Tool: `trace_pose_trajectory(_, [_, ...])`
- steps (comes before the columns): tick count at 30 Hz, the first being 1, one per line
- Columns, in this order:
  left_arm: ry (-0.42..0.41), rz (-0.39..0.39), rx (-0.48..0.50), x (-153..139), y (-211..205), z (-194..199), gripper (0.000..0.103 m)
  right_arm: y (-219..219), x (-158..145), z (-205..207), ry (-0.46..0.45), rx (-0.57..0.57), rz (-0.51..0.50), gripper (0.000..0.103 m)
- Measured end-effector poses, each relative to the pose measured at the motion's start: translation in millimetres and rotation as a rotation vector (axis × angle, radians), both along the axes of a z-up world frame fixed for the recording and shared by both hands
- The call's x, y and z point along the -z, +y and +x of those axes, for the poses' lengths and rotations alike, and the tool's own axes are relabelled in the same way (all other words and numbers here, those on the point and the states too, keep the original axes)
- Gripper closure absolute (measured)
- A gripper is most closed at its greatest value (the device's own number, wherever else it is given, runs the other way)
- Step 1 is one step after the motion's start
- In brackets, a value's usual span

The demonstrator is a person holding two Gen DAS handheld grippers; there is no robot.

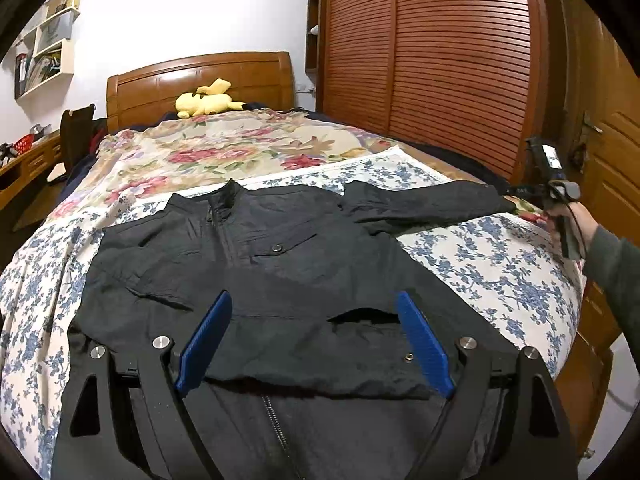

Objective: Fold large clothes

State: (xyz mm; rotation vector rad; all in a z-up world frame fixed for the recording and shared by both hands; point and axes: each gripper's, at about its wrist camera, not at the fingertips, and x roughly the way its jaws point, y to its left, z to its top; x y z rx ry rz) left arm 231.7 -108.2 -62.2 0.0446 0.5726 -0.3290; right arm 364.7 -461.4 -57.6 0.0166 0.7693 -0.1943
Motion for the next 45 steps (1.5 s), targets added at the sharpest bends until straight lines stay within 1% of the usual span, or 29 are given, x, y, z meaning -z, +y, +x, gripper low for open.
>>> trace_pose_trajectory(6, [-0.002,0.002,0.015,-1,-3,-2,0.017,-33,9,28,0.066,0.091,0.081,0.04])
trace_pose_trajectory(11, [0.002,0.004,0.019,0,-5,-1,0.017,-42,20,42,0.108,0.101,0.152,0.041])
trace_pose_trajectory(12, [0.004,0.004,0.019,0,-5,-1,0.017,-44,21,47,0.112,0.092,0.161,0.044])
trace_pose_trajectory(13, [0.006,0.005,0.018,1,-5,-1,0.017,-42,23,51,0.115,0.073,0.16,0.052])
trace_pose_trajectory(14, [0.008,0.006,0.017,1,-4,-1,0.017,-37,23,54,0.119,0.057,0.142,0.061])
trace_pose_trajectory(15, [0.009,0.007,0.016,2,-4,-1,0.017,-35,23,59,0.122,0.04,0.13,0.073])
trace_pose_trajectory(16, [0.01,0.01,0.015,2,-4,-1,0.017,-33,23,62,0.121,0.025,0.116,0.079])
trace_pose_trajectory(17, [0.011,0.013,0.013,3,-4,-1,0.017,-28,20,63,0.11,0.032,0.072,0.093])
trace_pose_trajectory(18, [0.012,0.015,0.01,3,-4,-2,0.017,-26,15,62,0.089,0.035,0.051,0.095])
trace_pose_trajectory(21, [0.013,0.021,0.004,4,-3,-4,0.017,-16,-6,56,0.001,0.01,0.038,0.099])
trace_pose_trajectory(25, [0.018,0.025,-0.012,3,-1,-9,0.017,6,-40,39,-0.089,-0.066,0.015,0.1])
trace_pose_trajectory(30, [0.007,0.066,-0.019,-3,-5,-18,0.017,37,-79,12,-0.158,-0.163,-0.008,0.1])
trace_pose_trajectory(31, [0.007,0.067,-0.02,-3,-4,-20,0.017,43,-84,0,-0.172,-0.182,-0.013,0.1])
trace_pose_trajectory(33, [-0.001,0.08,-0.041,-4,-4,-25,0.017,54,-96,-13,-0.202,-0.222,-0.015,0.1])
trace_pose_trajectory(35, [-0.007,0.086,-0.047,-3,-5,-31,0.017,65,-104,-23,-0.227,-0.252,-0.014,0.1])
trace_pose_trajectory(39, [0.007,0.067,-0.027,1,-5,-42,0.017,91,-119,-47,-0.265,-0.304,-0.015,0.1])
trace_pose_trajectory(44, [0.025,0.066,-0.018,4,-1,-49,0.017,113,-127,-75,-0.292,-0.372,-0.019,0.1])
trace_pose_trajectory(45, [0.027,0.064,-0.017,4,1,-51,0.017,116,-125,-74,-0.294,-0.381,-0.027,0.1])
